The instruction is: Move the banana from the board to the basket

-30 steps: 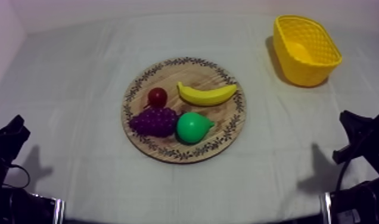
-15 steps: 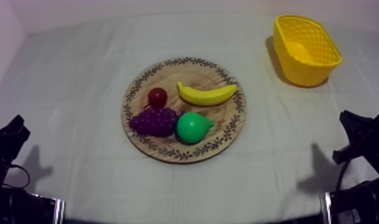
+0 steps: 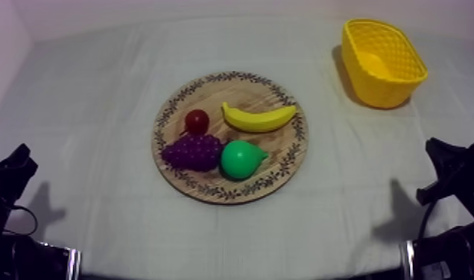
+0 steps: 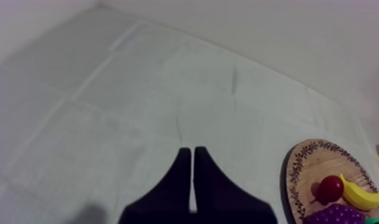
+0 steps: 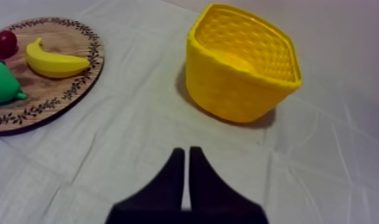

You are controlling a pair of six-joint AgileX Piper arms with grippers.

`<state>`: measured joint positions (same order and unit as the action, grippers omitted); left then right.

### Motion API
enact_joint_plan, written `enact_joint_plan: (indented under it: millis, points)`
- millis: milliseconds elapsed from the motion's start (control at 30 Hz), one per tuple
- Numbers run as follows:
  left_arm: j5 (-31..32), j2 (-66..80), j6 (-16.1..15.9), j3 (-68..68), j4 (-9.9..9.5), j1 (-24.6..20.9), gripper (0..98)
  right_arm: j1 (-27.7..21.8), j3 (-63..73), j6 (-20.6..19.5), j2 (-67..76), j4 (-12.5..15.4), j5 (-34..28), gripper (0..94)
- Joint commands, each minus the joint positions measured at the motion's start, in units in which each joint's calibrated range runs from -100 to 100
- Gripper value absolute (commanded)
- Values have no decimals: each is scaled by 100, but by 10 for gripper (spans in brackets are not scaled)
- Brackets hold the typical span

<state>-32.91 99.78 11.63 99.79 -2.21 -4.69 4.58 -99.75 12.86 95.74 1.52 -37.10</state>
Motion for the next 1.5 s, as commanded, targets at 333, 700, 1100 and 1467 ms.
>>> enact_joint_plan:
  millis: [333,700,1100,1467]
  points:
    - [0,5,1,-1,3,2,1,-44,395,33,-637,6,218,6]
    - [0,5,1,-1,3,2,1,-17,2204,489,-2188,439,-293,6]
    - [0,5,2,-1,3,2,1,210,4690,939,-4526,699,-1222,6]
    - [0,5,2,-1,3,2,1,788,6732,1386,-6320,678,-2256,6]
